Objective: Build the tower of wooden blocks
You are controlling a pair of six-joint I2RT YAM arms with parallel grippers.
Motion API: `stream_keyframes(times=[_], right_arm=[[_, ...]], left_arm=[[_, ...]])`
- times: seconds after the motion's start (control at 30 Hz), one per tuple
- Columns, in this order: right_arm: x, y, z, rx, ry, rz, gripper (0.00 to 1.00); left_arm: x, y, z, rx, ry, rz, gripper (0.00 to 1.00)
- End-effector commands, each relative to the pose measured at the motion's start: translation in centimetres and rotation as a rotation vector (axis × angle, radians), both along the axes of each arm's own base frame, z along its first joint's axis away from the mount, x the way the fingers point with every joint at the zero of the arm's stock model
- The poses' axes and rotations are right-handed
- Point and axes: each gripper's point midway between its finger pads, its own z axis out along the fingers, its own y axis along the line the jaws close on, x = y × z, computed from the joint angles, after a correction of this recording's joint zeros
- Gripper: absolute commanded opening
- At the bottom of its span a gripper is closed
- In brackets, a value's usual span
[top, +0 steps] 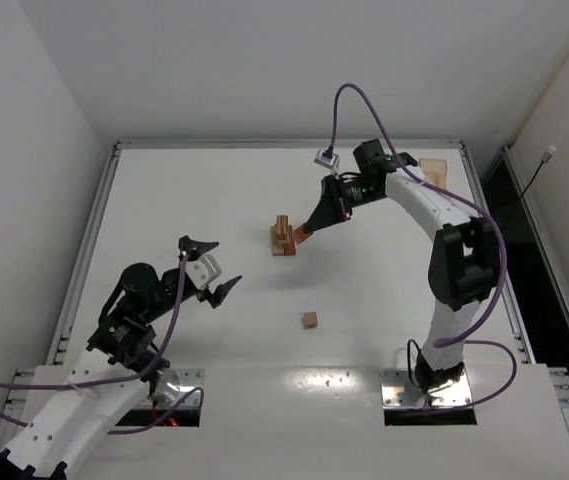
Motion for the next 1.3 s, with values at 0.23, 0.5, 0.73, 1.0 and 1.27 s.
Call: stream_keyframes(times=[0.23, 0.5, 0.73, 1.0, 1.27], right_arm=[[-2.4, 2.1, 5.6, 0.145, 0.076, 0.126, 0.00], [-2.5, 3.2, 6.5, 0.140, 0.086, 0.159, 0.00], [-3.6, 4.2, 7.2, 0.139, 0.085, 0.197, 0.00], [-4.1, 4.7, 8.2, 0.141, 0.077, 0.217, 0.00], [-5.1, 4.9, 9.2, 0.136, 0.087, 0.238, 0.00]], left_arm=[[-0.3, -4.1, 8.2, -0.252, -0.158, -0.044, 0.67], [-1.7, -5.8, 8.7, -0.269, -0.185, -0.064, 0.67], [-1.6, -6.0, 7.9, -0.224, -0.258, -0.009, 0.68], [-1.2, -6.2, 6.7, -0.201, -0.259, 0.016, 0.66], [-0.5, -5.7, 6.4, -0.218, -0.287, 0.074, 0.58]])
